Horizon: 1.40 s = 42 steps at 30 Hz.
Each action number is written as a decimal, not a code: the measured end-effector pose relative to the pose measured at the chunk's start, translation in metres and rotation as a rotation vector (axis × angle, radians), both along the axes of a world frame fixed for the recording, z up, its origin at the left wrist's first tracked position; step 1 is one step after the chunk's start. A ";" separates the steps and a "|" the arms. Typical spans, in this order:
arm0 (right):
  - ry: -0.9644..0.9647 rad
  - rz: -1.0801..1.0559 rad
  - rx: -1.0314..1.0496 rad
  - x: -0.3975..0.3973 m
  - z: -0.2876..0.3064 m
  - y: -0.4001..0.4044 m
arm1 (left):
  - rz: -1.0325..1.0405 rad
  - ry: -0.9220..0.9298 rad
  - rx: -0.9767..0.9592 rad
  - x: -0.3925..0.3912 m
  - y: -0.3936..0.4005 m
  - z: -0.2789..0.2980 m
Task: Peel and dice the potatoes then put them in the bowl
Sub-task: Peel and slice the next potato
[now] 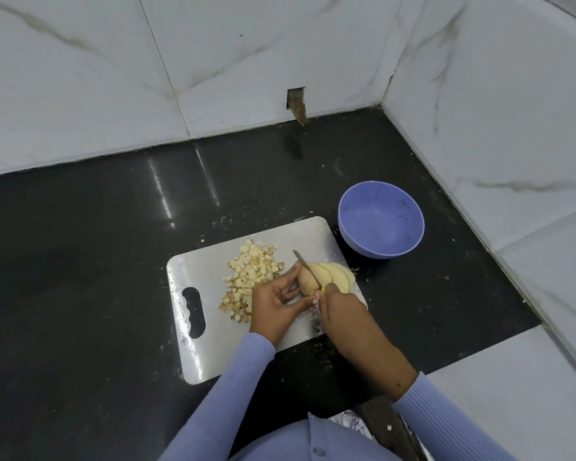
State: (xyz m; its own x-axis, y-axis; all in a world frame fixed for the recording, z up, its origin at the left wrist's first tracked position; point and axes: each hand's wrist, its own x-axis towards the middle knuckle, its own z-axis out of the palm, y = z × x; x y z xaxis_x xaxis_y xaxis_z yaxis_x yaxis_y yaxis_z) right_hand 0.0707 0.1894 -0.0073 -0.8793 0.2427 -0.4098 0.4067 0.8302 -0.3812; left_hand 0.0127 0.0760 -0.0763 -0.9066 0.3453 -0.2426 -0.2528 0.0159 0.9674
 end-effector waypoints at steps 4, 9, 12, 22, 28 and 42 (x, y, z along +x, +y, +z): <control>-0.008 -0.026 -0.037 0.011 -0.001 0.000 | -0.004 -0.024 0.014 0.000 0.000 -0.002; -0.018 -0.030 -0.039 0.012 -0.001 -0.004 | -0.047 -0.032 -0.018 -0.001 -0.003 0.000; -0.024 -0.029 -0.054 0.007 -0.003 -0.005 | -0.099 -0.032 -0.036 -0.006 -0.008 0.003; -0.076 -0.043 -0.063 -0.001 -0.013 -0.013 | 0.094 -0.171 0.032 -0.002 -0.001 0.012; -0.111 -0.059 -0.042 -0.003 -0.013 -0.016 | 0.138 -0.189 0.051 0.003 0.006 0.010; -0.092 -0.051 -0.133 0.008 -0.011 -0.012 | 0.220 -0.128 -0.028 0.011 0.013 0.014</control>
State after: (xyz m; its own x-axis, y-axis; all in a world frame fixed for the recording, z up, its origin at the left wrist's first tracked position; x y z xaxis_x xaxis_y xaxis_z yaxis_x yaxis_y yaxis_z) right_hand 0.0790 0.1770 -0.0179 -0.8247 0.2245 -0.5191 0.4853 0.7522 -0.4457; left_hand 0.0239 0.0893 -0.0621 -0.9204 0.1349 -0.3668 -0.3735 -0.0266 0.9273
